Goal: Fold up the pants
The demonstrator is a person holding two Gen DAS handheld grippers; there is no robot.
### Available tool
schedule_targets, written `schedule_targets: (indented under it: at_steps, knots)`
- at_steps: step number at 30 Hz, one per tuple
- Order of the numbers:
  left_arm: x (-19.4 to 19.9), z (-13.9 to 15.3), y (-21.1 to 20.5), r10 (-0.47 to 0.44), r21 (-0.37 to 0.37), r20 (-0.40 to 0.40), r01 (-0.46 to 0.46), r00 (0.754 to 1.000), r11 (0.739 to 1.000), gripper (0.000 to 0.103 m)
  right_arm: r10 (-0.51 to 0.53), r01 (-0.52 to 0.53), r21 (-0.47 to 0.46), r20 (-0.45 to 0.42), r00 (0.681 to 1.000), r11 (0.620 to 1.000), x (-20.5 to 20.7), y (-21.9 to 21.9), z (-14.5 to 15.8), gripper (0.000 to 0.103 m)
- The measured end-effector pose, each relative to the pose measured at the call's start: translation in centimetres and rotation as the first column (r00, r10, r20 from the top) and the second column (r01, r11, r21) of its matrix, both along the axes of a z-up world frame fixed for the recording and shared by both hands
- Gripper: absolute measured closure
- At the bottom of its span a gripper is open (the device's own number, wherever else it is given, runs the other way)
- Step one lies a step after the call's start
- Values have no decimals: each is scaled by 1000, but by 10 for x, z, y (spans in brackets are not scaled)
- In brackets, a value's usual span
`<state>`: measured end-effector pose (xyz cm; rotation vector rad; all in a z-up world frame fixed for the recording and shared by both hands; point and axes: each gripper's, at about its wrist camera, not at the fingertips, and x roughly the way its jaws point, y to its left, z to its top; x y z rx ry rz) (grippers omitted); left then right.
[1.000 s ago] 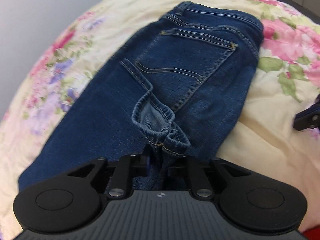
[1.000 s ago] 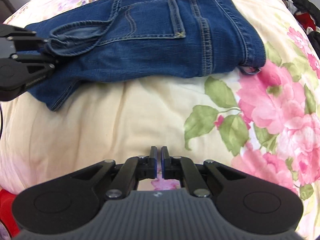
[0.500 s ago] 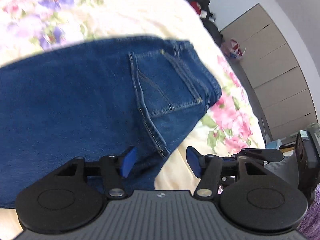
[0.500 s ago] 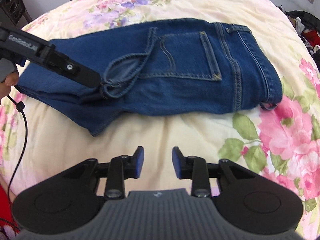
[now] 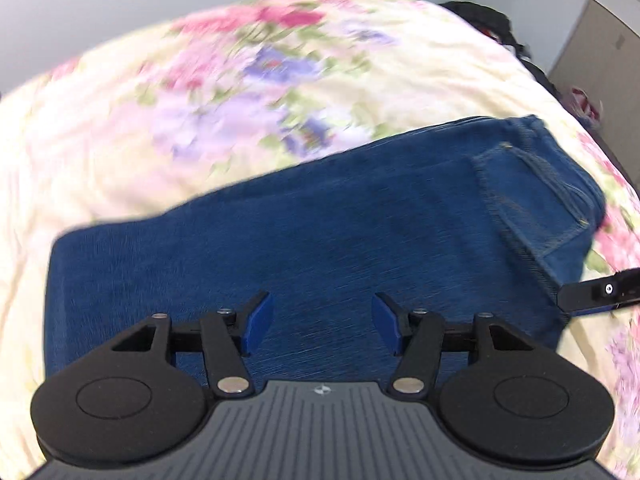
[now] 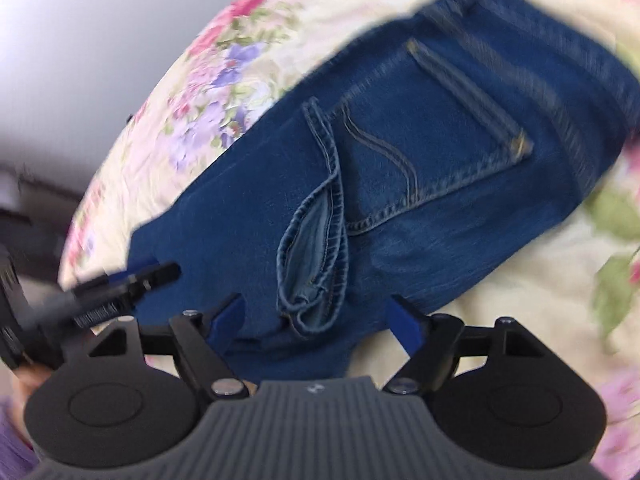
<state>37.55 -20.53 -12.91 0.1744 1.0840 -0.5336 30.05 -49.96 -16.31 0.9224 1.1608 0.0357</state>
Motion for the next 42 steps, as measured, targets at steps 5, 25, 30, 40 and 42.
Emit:
schedule_targets:
  at_steps: [5, 25, 30, 40, 42]
  knots:
    - [17, -19, 15, 21, -16, -39, -22, 999, 1000, 36, -84, 89, 161, -43, 996, 983, 10, 1, -31, 45]
    - [15, 22, 65, 183, -29, 126, -181, 975, 983, 44, 66, -24, -156, 268, 961, 988, 67, 51, 115, 95]
    - [20, 45, 79, 223, -75, 149, -214, 963, 974, 49, 156, -14, -360, 369, 916, 933, 78, 46, 212, 95]
    - [15, 7, 44, 114, 16, 155, -118, 981, 993, 53, 101, 17, -673, 135, 986, 739, 67, -69, 138, 95]
    - [15, -2, 40, 96, 50, 154, -105, 983, 993, 54, 57, 16, -695, 82, 995, 718, 68, -81, 102, 95]
